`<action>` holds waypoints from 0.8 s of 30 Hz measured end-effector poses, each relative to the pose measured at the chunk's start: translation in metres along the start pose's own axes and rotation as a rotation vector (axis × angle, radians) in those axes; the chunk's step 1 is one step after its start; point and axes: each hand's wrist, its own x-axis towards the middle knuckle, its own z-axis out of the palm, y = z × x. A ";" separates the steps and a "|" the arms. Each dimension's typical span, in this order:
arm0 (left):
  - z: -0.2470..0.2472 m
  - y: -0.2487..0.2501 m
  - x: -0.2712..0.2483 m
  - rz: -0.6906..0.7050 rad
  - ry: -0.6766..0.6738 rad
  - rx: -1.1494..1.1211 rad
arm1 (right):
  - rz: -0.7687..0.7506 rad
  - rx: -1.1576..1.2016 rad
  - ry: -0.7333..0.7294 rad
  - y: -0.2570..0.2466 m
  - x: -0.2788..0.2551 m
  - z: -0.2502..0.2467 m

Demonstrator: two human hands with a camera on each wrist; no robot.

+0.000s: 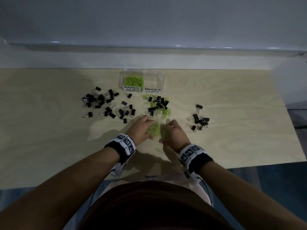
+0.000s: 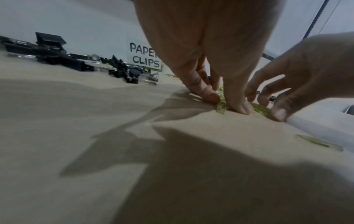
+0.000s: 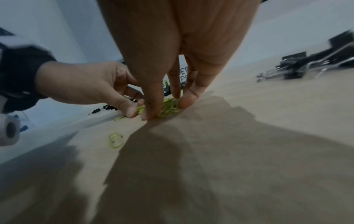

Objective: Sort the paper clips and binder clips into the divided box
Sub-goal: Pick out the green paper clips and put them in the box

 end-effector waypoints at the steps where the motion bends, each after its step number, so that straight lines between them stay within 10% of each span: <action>1: 0.001 0.003 0.003 -0.004 0.010 -0.002 | -0.004 0.008 0.003 -0.003 0.005 0.000; 13: -0.015 0.009 0.023 0.015 0.022 0.193 | -0.150 -0.029 0.097 -0.009 0.033 -0.021; 24: -0.092 -0.010 0.028 -0.162 0.372 -0.292 | -0.005 0.364 0.183 -0.048 0.086 -0.071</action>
